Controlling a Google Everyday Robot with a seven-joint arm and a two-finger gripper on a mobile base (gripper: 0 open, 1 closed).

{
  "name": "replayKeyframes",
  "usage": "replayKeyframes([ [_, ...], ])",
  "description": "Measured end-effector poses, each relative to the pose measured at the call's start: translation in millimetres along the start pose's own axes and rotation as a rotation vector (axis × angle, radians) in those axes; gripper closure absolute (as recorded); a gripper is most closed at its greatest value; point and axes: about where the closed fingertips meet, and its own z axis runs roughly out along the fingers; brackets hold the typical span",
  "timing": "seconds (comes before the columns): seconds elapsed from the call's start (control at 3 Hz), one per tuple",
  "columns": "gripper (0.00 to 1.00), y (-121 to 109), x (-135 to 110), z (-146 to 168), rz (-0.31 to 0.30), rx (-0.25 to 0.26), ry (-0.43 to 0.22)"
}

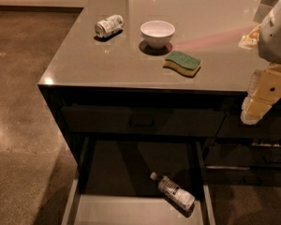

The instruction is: Pick blue plastic bottle from middle drawer and place on counter

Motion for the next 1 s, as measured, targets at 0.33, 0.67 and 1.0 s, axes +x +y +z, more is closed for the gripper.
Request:
replayKeyframes([
  [0.33, 0.0, 0.0, 0.0, 0.1, 0.0, 0.0, 0.0],
  [0.67, 0.0, -2.1, -1.8, 19.9, -0.012, -0.034, 0.009],
  [1.0, 0.0, 4.9, 12.4, 100.3, 0.07, -0.06, 0.056],
])
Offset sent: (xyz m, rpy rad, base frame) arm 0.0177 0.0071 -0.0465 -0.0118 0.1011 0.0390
